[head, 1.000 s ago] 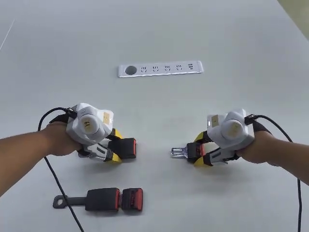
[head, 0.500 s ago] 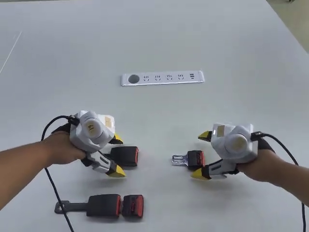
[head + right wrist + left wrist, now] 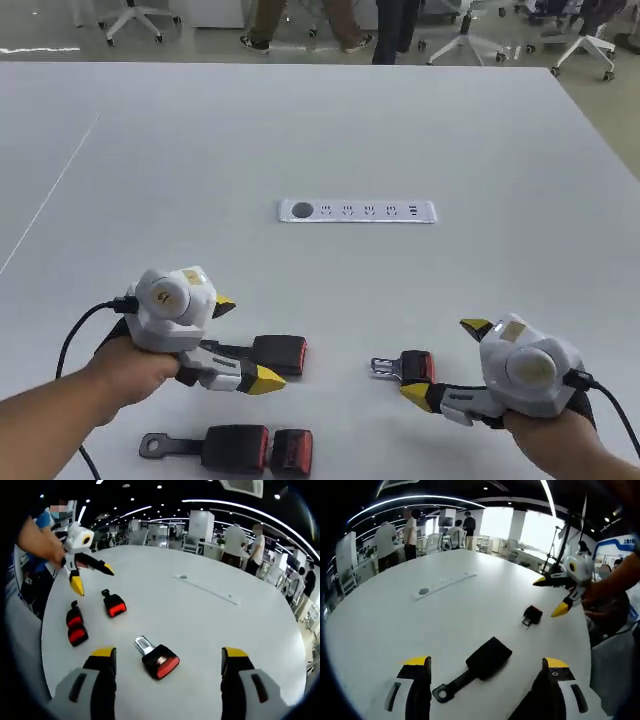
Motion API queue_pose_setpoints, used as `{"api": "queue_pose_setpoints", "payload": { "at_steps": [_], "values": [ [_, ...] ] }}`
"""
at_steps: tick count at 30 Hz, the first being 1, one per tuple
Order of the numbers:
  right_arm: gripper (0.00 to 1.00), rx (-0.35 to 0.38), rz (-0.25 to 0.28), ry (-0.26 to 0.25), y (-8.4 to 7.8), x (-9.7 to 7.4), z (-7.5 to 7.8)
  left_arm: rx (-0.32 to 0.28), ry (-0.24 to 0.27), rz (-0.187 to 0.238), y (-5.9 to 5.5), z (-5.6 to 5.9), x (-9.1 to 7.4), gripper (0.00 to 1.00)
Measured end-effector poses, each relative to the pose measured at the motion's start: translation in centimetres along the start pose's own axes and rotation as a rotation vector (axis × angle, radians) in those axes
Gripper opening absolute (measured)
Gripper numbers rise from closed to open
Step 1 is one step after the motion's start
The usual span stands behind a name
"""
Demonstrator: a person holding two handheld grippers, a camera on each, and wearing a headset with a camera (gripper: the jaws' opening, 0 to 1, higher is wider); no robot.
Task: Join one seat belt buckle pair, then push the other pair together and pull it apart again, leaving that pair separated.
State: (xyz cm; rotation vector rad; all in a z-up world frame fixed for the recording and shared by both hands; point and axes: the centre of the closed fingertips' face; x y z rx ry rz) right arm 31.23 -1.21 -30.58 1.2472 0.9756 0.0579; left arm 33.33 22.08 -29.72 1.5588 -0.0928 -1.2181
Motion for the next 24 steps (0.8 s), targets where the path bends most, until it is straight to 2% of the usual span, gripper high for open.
{"api": "queue_pose_setpoints", "payload": {
  "at_steps": [2,5,6,8,9,10,12,18,21,24],
  "values": [
    [0.89,0.0,-0.001,-0.01,0.0,-0.3,-0.3,-0.047,0.029,0.022,-0.2,-0.3,-1.1,0.97],
    [0.9,0.036,0.017,-0.018,0.3,-0.6,-1.0,-0.081,0.055,0.052,-0.4,-0.2,-2.6,1.0],
    [0.9,0.035,0.023,-0.035,0.5,-0.9,-1.1,-0.095,0.065,0.067,-0.5,0.0,-3.2,1.0],
    [0.91,0.033,0.058,-0.069,1.2,-1.4,-1.3,-0.135,0.093,0.094,-0.6,0.0,-4.4,1.0],
    [0.92,0.053,0.077,-0.063,1.5,-1.5,-1.7,-0.166,0.096,0.114,-0.6,0.2,-5.0,1.0],
    [0.93,0.074,0.09,-0.061,1.6,-1.8,-2.0,-0.173,0.097,0.115,-0.8,0.3,-5.4,1.0],
    [0.94,0.068,0.096,-0.073,1.7,-2.3,-2.6,-0.172,0.102,0.117,-1.1,0.8,-6.2,1.0],
    [0.97,0.097,0.118,-0.081,1.2,-4.0,-4.3,-0.183,0.138,0.164,-2.1,2.0,-8.4,1.0],
    [0.99,0.108,0.131,-0.089,0.7,-5.4,-5.2,-0.212,0.133,0.185,-2.5,3.1,-9.2,1.0],
    [0.99,0.126,0.141,-0.109,0.2,-6.3,-5.4,-0.222,0.13,0.209,-2.9,4.6,-10.2,1.0]
  ]
}}
Point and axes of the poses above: the centre of the closed fingertips' face, and the gripper's own axes: x roughly forward along the fingers, z roughly to its right, y roughly out of its top, and after that the axes turned 4 degrees about y, right-handed
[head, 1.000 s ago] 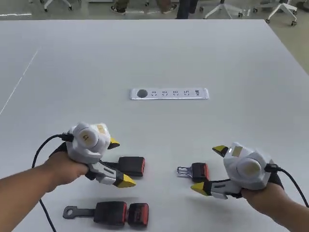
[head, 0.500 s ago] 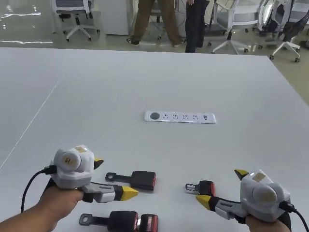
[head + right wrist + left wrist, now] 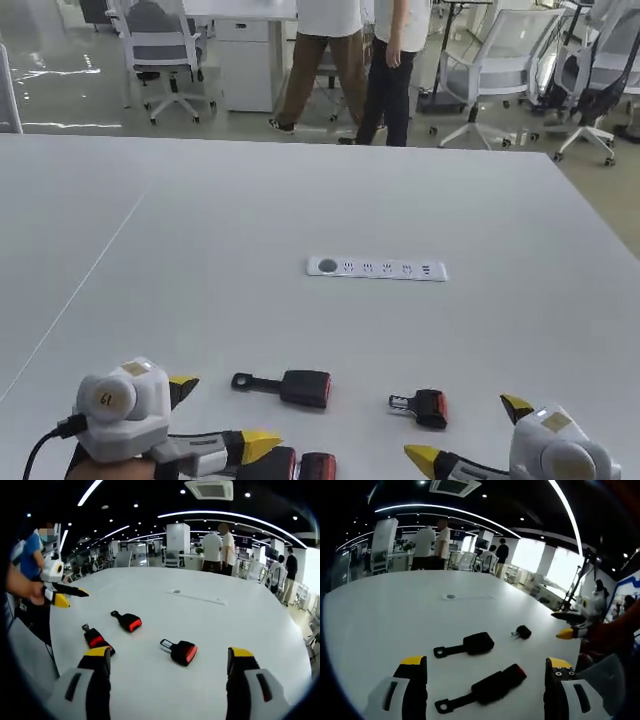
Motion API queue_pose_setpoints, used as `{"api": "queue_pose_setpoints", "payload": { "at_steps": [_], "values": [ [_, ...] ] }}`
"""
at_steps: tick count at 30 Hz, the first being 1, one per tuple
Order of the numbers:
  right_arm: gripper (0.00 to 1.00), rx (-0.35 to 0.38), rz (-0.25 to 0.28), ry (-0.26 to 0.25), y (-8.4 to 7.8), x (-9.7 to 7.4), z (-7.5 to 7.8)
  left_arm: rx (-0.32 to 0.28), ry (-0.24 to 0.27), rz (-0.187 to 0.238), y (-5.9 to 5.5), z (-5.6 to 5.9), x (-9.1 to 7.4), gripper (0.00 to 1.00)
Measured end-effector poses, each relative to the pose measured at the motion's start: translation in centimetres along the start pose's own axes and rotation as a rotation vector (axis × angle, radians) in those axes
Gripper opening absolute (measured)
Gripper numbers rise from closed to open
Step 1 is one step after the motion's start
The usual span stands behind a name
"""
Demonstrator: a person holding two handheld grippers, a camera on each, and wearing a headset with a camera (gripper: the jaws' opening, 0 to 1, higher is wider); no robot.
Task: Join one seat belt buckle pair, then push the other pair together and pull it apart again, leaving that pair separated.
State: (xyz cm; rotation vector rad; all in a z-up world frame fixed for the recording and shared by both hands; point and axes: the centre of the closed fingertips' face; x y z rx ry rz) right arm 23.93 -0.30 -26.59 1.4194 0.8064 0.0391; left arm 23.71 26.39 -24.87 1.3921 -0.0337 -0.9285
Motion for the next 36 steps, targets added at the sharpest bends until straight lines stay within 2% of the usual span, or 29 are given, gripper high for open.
{"api": "queue_pose_setpoints", "payload": {
  "at_steps": [2,4,8,11,16,22,27,36],
  "values": [
    [0.99,0.022,0.018,-0.017,-0.1,-1.0,-0.1,-0.002,-0.02,-0.006,-0.6,1.0,-0.8,1.0],
    [1.0,0.033,0.035,-0.023,-0.2,-2.0,-0.4,0.015,-0.028,-0.017,-1.4,1.2,-1.6,1.0],
    [1.0,0.024,0.052,-0.024,-0.3,-3.8,-1.3,0.017,-0.04,-0.009,-1.8,2.0,-3.1,1.0],
    [1.0,0.014,0.062,-0.025,-0.3,-4.9,-2.0,-0.009,-0.025,0.004,-1.9,2.2,-4.5,0.99],
    [1.0,0.016,0.062,-0.022,-0.8,-6.2,-3.0,-0.034,-0.01,0.023,-2.1,2.1,-5.9,1.0],
    [1.0,0.023,0.035,-0.01,-1.9,-7.3,-4.3,-0.022,0.02,0.01,-2.6,2.0,-7.8,0.99],
    [1.0,0.016,0.023,0.011,-2.3,-8.0,-5.2,-0.029,0.035,0.002,-2.9,1.7,-8.4,0.98],
    [1.0,0.015,0.028,-0.006,-1.9,-8.3,-4.8,-0.035,0.051,0.01,-2.6,1.3,-8.7,0.98]
  ]
}}
Point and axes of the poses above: the centre of the closed fingertips' face, and the gripper's own axes: x roughly forward along the fingers, z roughly to its right, y roughly out of its top, and after that the axes turned 4 degrees about y, right-handed
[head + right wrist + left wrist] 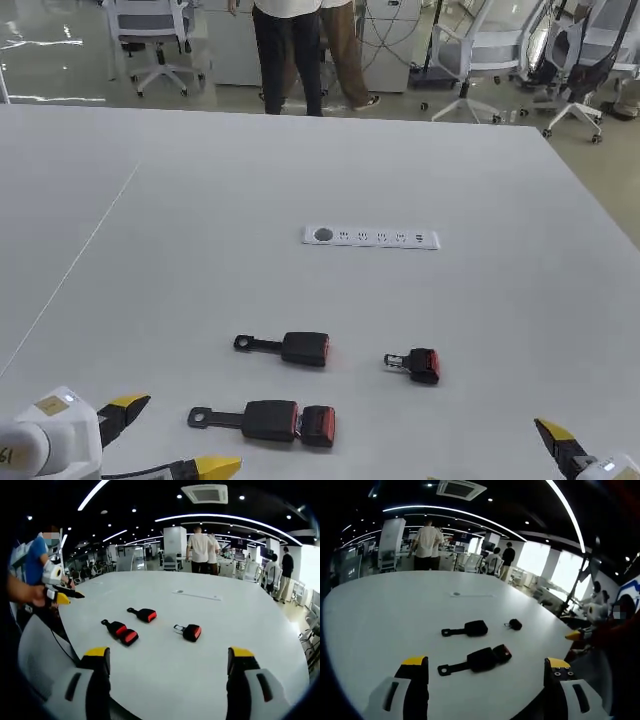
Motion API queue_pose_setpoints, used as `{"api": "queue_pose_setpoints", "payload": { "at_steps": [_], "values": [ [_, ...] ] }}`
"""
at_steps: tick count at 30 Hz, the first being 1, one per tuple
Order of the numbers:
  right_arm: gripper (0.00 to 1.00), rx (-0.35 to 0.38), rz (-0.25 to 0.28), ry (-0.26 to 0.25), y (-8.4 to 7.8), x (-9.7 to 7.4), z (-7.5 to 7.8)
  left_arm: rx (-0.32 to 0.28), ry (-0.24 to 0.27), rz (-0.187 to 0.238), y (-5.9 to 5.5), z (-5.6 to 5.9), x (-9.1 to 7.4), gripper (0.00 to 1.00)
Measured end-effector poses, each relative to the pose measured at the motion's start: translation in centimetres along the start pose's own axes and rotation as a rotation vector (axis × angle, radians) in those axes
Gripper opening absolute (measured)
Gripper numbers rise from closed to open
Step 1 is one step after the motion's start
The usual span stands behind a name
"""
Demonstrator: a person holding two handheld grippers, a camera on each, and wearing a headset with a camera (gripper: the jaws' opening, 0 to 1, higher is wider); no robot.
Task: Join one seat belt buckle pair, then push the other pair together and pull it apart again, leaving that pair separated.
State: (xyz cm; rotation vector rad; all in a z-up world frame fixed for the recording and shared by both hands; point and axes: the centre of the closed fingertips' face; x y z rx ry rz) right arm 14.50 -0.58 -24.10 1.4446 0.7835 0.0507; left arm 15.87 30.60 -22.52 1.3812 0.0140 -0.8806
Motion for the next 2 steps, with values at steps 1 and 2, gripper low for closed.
{"api": "queue_pose_setpoints", "payload": {
  "at_steps": [1,2],
  "values": [
    [1.0,0.0,0.002,0.0,0.1,0.02,0.0,-0.002,0.001,0.002,0.02,0.04,-0.02,0.98],
    [1.0,-0.001,0.003,-0.001,0.16,0.03,0.04,-0.002,0.001,0.001,0.0,0.08,-0.03,0.98]
  ]
}}
Point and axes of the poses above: the centre of the closed fingertips' face, and the gripper's own axes: x roughly forward along the fingers, z roughly to its right, y roughly out of its top, and after that the axes turned 4 degrees about y, right-handed
